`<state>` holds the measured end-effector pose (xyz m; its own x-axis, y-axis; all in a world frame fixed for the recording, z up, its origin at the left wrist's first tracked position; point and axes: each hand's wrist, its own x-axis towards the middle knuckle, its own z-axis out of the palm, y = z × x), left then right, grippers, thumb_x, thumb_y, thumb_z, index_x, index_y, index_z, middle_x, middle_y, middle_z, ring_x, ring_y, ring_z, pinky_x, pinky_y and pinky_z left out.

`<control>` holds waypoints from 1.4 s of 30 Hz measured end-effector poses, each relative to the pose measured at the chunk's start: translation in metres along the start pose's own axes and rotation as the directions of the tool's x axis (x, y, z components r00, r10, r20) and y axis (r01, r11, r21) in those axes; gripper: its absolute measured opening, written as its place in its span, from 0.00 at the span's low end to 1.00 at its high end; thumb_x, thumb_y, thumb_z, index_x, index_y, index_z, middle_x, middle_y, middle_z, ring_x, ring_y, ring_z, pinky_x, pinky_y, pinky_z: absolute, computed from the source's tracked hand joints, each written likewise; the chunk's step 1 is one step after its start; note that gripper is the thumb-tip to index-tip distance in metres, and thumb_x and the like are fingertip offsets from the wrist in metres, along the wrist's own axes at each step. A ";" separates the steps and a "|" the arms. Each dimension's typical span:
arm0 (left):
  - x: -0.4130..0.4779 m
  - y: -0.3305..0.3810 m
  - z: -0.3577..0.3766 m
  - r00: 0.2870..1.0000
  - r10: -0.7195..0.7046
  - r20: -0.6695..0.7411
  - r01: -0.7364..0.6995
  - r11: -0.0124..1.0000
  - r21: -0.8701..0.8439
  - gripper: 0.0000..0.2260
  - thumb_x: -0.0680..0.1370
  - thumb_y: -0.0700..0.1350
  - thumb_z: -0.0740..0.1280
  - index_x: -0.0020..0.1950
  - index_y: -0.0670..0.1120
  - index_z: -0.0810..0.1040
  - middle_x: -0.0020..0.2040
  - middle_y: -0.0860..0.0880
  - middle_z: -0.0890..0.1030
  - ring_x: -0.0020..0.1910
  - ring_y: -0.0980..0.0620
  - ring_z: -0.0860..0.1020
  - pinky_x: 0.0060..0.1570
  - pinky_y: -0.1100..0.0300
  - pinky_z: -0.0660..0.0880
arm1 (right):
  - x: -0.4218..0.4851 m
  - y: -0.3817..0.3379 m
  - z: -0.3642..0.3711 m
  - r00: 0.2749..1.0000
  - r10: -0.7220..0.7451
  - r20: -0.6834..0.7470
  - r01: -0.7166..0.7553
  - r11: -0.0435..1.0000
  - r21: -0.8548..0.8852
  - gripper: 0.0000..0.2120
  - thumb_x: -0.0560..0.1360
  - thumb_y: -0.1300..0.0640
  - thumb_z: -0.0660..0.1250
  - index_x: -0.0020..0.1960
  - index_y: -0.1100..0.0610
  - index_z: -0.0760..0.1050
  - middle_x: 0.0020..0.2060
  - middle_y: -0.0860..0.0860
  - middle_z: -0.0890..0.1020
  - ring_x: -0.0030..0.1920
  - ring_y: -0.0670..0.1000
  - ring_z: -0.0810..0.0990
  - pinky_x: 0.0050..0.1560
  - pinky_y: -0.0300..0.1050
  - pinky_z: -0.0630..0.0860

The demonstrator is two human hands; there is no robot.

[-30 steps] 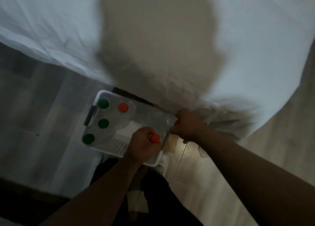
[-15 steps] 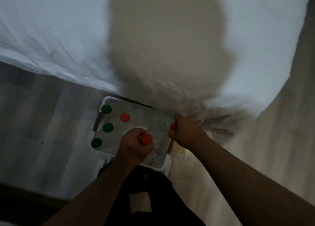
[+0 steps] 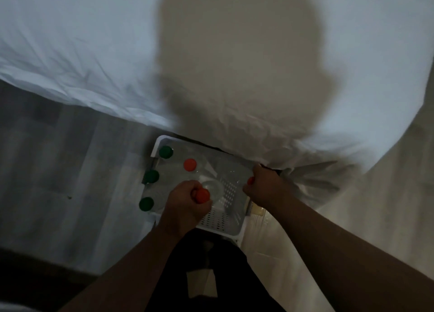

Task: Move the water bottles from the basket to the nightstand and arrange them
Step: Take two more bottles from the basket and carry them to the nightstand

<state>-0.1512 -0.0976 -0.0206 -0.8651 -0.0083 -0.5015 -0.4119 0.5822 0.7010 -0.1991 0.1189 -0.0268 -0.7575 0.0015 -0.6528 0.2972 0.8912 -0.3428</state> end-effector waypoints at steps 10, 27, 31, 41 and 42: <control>0.008 -0.017 0.032 0.999 -0.032 0.029 0.029 0.994 0.110 0.18 0.67 0.55 0.68 0.51 0.44 0.78 0.46 0.52 0.75 0.44 0.50 0.76 0.42 0.65 0.65 | -0.003 0.015 0.017 0.998 0.045 -0.037 -0.043 0.998 0.041 0.08 0.72 0.57 0.65 0.47 0.62 0.74 0.39 0.56 0.78 0.40 0.55 0.76 0.33 0.41 0.61; 0.088 -0.083 -0.081 0.787 -0.585 0.198 0.609 0.682 -0.404 0.17 0.81 0.54 0.58 0.51 0.44 0.81 0.48 0.41 0.82 0.47 0.41 0.79 0.56 0.46 0.76 | -0.006 0.019 0.034 0.981 0.192 -0.018 -0.170 0.906 0.387 0.09 0.68 0.56 0.71 0.41 0.57 0.72 0.33 0.48 0.75 0.35 0.47 0.74 0.32 0.39 0.68; 0.090 -0.078 -0.075 0.843 -0.516 0.151 0.533 0.766 -0.360 0.11 0.79 0.46 0.59 0.39 0.46 0.75 0.36 0.44 0.75 0.36 0.46 0.73 0.42 0.53 0.72 | -0.010 0.015 0.036 0.981 0.189 -0.048 -0.152 0.895 0.420 0.09 0.69 0.57 0.71 0.42 0.57 0.71 0.33 0.46 0.74 0.34 0.44 0.73 0.30 0.36 0.65; 0.063 -0.060 -0.050 0.900 -0.413 0.136 0.435 0.860 -0.266 0.11 0.81 0.40 0.56 0.40 0.44 0.73 0.33 0.44 0.72 0.32 0.48 0.69 0.36 0.56 0.68 | -0.031 0.036 0.006 0.964 0.235 -0.126 -0.139 0.845 0.516 0.08 0.66 0.58 0.73 0.40 0.52 0.74 0.34 0.44 0.77 0.35 0.43 0.75 0.34 0.38 0.69; 0.062 -0.058 -0.045 0.904 -0.404 0.137 0.427 0.864 -0.266 0.12 0.81 0.40 0.56 0.39 0.44 0.72 0.32 0.45 0.71 0.31 0.49 0.69 0.35 0.57 0.67 | -0.034 0.041 0.004 0.964 0.235 -0.126 -0.136 0.841 0.524 0.10 0.66 0.60 0.73 0.38 0.50 0.72 0.34 0.44 0.77 0.34 0.44 0.75 0.32 0.34 0.69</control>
<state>-0.1942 -0.1679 -0.0697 -0.5763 -0.1312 -0.8066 -0.8015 0.2831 0.5267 -0.1586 0.1532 -0.0215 -0.7338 0.2678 -0.6244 0.6575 0.5114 -0.5533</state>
